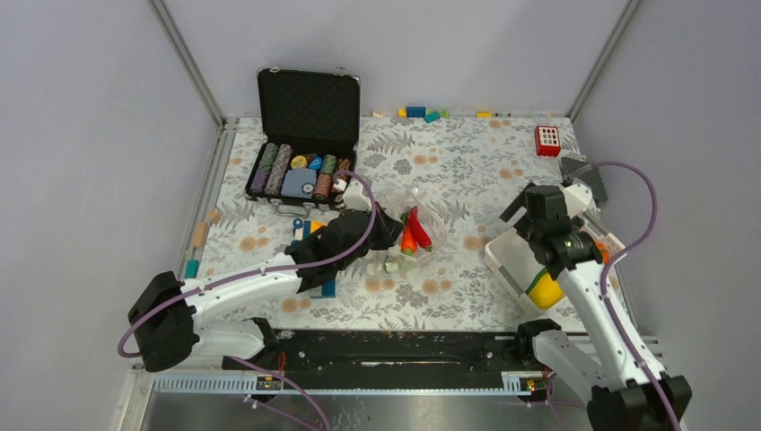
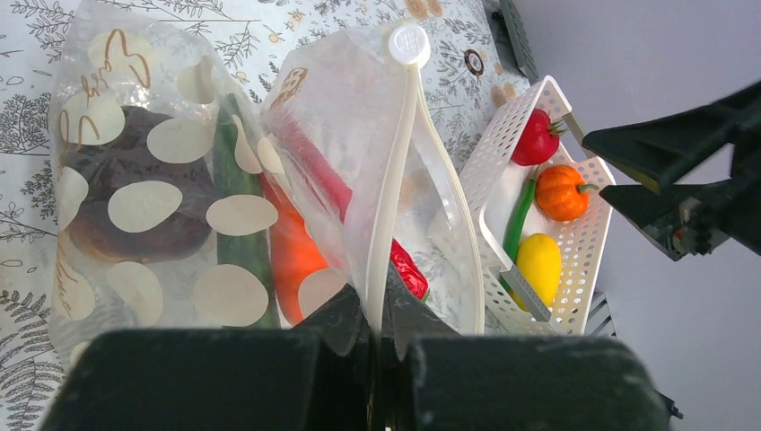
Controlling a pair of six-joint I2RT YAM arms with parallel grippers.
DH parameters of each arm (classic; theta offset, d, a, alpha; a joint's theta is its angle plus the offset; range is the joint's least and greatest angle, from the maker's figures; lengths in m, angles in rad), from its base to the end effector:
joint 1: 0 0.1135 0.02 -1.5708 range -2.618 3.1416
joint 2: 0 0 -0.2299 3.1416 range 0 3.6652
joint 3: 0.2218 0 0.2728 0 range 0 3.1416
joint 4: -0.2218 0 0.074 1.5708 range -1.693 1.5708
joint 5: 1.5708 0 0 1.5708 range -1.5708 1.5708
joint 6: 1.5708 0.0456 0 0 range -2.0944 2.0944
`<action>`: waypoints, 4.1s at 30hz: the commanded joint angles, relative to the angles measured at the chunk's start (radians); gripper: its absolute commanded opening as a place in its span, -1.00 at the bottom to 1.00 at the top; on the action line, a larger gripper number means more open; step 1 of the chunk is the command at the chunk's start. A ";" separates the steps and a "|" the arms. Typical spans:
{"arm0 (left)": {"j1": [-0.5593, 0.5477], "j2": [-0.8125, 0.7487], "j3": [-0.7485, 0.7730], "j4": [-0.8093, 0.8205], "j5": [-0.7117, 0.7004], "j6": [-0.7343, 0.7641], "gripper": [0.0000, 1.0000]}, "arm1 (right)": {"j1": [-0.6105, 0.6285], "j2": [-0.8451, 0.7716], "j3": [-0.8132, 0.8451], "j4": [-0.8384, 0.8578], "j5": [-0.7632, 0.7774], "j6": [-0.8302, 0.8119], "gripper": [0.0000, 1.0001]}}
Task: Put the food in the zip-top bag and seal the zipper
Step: Pick up the fake vegetable from the bin, then place the fake vegetable in the zipper food storage bag.
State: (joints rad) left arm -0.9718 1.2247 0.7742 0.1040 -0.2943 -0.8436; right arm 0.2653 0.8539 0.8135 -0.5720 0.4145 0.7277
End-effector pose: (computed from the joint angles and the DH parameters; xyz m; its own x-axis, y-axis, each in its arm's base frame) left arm 0.1904 -0.2555 0.2280 -0.6028 -0.3849 -0.6989 0.2801 0.7180 -0.6372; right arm 0.2287 0.0431 0.2695 -0.3623 0.5325 -0.7650 0.4272 0.8243 0.3714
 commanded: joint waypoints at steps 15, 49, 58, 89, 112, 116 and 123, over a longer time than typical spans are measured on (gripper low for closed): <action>0.012 0.001 0.026 0.055 -0.009 0.047 -1.00 | -0.467 0.565 0.177 0.097 0.130 -0.259 0.99; 0.010 0.094 0.092 0.045 0.084 0.024 -1.00 | -0.574 0.732 0.142 0.339 -0.091 -0.339 0.67; 0.010 0.060 0.072 0.034 0.078 0.041 -1.00 | -0.572 0.509 0.119 0.158 -0.090 -0.336 0.26; -0.005 0.000 0.050 0.037 0.097 0.074 -1.00 | 0.184 0.230 0.003 0.437 -0.885 -0.199 0.20; -0.016 -0.008 0.022 0.111 0.110 0.080 -1.00 | 0.435 0.459 0.254 0.155 -0.303 -0.011 0.50; -0.016 -0.022 -0.006 0.119 0.095 0.079 -1.00 | 0.434 0.438 0.248 0.162 -0.338 -0.021 0.67; -0.016 -0.060 -0.068 0.174 0.061 0.067 -1.00 | 0.435 0.354 0.223 0.162 -0.362 -0.041 0.99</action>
State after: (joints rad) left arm -0.9836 1.2114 0.7158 0.1577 -0.1997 -0.7723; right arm 0.6930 1.2835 1.0355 -0.4141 0.0654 0.6998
